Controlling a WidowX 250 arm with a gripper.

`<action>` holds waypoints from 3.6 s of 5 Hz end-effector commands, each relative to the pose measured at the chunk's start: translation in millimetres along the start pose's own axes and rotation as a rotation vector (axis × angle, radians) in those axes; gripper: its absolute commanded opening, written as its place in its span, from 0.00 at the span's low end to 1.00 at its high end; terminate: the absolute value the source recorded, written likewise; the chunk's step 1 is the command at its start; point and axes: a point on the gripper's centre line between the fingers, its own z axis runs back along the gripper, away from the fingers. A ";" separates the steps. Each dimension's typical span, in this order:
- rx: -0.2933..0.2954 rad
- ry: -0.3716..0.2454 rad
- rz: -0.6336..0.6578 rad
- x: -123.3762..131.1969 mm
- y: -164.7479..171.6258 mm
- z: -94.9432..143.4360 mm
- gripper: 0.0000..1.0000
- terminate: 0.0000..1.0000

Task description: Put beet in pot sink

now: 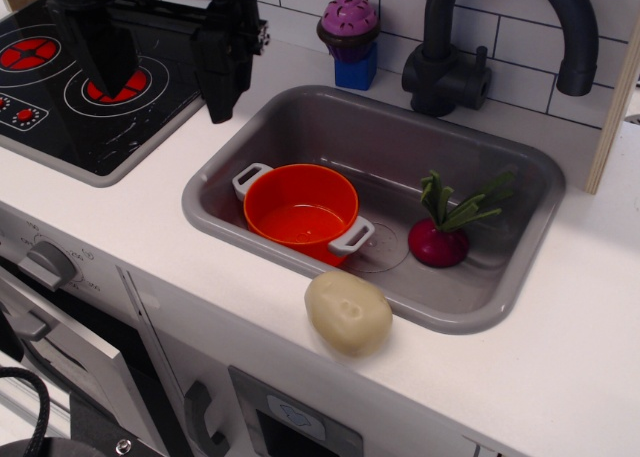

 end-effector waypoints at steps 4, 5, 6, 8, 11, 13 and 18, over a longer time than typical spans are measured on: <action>0.025 -0.131 0.238 57.4 -68.1 -72.3 1.00 0.00; -0.033 -0.095 0.261 68.2 -82.1 -95.0 1.00 0.00; -0.134 -0.073 0.291 71.8 -95.4 -109.4 1.00 0.00; -0.113 -0.073 0.339 83.6 -114.2 -136.3 1.00 0.00; -0.102 -0.067 0.331 107.1 -134.0 -165.4 0.00 0.00; -0.083 -0.109 0.401 113.5 -123.1 -143.4 0.00 0.00; 0.044 -0.122 0.532 72.5 -19.7 -89.2 0.00 0.00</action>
